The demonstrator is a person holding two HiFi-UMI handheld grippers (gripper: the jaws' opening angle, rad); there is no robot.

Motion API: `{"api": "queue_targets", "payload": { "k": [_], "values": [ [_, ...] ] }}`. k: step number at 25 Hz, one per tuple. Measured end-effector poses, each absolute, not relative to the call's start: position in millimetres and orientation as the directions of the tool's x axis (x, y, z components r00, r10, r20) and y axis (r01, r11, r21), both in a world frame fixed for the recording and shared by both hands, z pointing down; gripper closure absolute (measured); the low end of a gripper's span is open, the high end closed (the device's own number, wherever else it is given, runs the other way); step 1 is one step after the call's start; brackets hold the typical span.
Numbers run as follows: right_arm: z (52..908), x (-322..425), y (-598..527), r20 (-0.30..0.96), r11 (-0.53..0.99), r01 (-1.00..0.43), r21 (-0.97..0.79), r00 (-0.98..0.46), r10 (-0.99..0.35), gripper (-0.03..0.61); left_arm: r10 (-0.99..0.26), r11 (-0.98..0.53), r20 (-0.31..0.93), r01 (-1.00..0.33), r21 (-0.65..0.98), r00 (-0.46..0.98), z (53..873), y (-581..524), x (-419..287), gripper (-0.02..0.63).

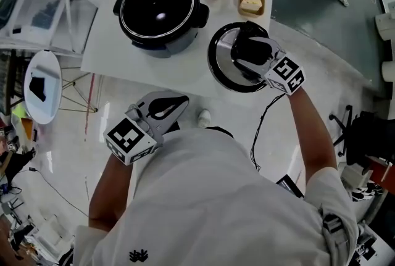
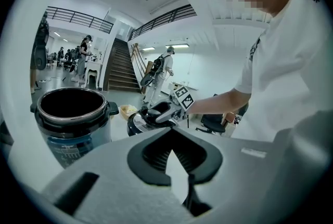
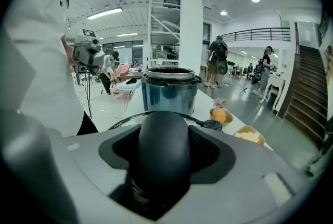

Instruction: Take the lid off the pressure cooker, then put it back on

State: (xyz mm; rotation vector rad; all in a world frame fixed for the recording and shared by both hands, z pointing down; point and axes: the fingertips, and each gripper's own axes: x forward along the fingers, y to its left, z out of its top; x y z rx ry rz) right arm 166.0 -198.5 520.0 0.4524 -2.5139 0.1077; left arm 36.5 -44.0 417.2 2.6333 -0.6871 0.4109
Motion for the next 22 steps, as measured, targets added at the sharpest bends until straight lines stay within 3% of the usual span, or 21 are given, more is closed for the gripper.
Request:
{"api": "queue_targets", "payload": {
  "k": [12, 22],
  "values": [
    [439.1, 173.8, -195.6, 0.554, 0.932, -0.362, 0.015, -0.773, -0.309, 0.287, -0.374, -0.833, 0.331, -0.471, 0.292, 0.866, 408.3, -60.3, 26.4, 0.607],
    [381.9, 133.5, -217.4, 0.538, 0.933, -0.359, 0.028, -0.781, -0.317, 0.287, -0.379, -0.841, 0.293, -0.459, 0.288, 0.878, 402.6, -75.7, -0.3, 0.607]
  ]
}}
